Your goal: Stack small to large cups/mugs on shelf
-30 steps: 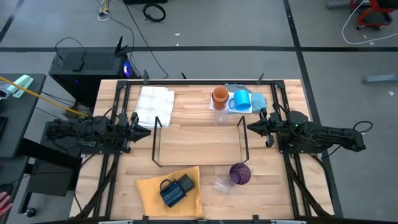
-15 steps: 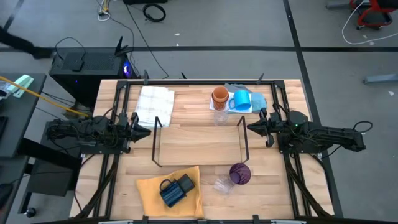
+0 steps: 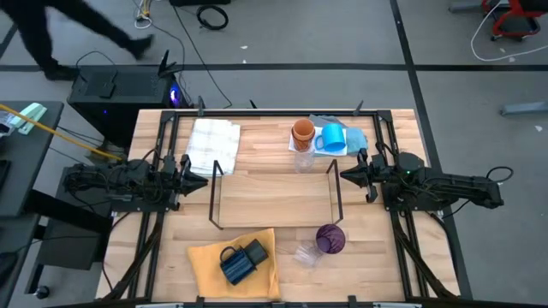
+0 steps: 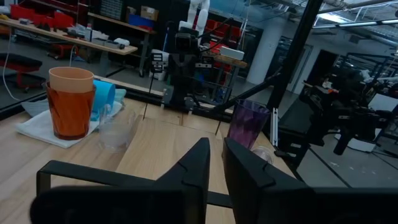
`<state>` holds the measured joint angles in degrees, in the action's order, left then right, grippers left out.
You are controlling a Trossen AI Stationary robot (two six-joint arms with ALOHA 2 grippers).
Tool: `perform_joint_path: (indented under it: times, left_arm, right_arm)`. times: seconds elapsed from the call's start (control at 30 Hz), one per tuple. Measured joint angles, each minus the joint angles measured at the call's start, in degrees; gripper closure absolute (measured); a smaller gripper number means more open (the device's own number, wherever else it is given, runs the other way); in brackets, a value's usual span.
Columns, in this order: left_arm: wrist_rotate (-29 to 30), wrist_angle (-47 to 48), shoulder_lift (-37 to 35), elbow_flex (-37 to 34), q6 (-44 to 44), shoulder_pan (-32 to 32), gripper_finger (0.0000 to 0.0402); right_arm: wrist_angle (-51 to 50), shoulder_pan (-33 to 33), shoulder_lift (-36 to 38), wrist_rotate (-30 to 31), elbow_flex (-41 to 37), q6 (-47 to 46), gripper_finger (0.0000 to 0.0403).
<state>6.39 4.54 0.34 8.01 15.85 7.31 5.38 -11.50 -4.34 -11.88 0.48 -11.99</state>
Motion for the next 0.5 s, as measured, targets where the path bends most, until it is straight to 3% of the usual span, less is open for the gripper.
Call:
perform_joint_path:
  times: [0.5]
  left_arm:
    - [0.01,-0.01,0.01,0.0,-0.04,0.0,0.0347]
  right_arm:
    - [-0.01,0.01,0.0,0.0,-0.01,0.02,0.0369]
